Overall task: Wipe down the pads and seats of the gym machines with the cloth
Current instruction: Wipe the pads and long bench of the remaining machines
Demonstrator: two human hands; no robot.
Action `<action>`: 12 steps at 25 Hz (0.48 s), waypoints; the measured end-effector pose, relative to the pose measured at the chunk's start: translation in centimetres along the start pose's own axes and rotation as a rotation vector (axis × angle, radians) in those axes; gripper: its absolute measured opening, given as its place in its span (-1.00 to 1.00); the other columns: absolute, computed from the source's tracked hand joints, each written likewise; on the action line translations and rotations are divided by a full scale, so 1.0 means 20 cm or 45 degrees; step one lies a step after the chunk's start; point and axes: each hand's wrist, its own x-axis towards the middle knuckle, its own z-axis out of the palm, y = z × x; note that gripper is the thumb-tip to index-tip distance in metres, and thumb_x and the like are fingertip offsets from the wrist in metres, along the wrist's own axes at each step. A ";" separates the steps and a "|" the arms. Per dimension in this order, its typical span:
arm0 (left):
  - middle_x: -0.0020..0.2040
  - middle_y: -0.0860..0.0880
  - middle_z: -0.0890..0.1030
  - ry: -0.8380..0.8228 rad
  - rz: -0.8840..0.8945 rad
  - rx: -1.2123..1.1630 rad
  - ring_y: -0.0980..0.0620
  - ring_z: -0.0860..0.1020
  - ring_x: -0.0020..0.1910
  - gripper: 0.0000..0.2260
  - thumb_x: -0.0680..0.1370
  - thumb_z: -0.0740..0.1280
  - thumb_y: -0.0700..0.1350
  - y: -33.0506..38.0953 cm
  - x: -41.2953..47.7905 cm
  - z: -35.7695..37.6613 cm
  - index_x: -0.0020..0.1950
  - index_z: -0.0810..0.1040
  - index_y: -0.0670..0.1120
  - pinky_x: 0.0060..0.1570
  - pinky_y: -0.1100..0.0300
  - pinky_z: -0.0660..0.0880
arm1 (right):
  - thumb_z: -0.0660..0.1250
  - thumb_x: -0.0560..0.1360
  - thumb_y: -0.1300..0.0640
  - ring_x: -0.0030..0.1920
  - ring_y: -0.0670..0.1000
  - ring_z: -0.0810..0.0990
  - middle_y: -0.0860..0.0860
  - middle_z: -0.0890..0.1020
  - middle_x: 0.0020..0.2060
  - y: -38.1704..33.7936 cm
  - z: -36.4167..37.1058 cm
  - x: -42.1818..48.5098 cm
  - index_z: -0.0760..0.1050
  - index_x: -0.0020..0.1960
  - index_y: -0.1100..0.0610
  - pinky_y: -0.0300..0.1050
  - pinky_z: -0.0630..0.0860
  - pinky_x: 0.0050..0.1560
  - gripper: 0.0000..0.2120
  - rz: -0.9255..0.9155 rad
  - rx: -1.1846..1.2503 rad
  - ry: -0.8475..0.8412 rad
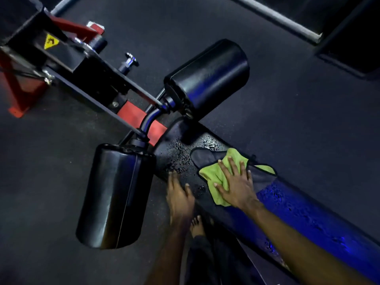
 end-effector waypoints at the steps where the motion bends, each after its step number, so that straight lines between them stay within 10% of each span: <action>1: 0.60 -0.23 0.16 -0.033 -0.059 0.060 -0.20 0.17 0.58 -0.34 0.56 0.16 0.03 -0.07 0.02 0.02 0.59 0.14 -0.24 0.52 0.02 0.09 | 0.01 0.56 -0.46 0.61 0.30 -0.23 -0.04 -0.26 0.64 0.01 0.03 0.02 -0.24 0.64 -0.22 0.46 -0.07 0.54 -0.22 -0.007 0.006 0.049; 12: 0.64 -0.12 0.04 0.182 0.198 0.055 -0.01 0.03 0.62 -0.39 0.66 0.23 -0.01 -0.40 0.08 0.12 0.63 0.08 -0.18 0.54 0.27 -0.03 | 0.16 0.55 -0.28 0.63 0.24 -0.07 0.01 0.07 0.64 -0.34 -0.03 0.52 0.13 0.61 -0.18 0.55 -0.06 0.47 -0.34 -0.087 0.016 0.422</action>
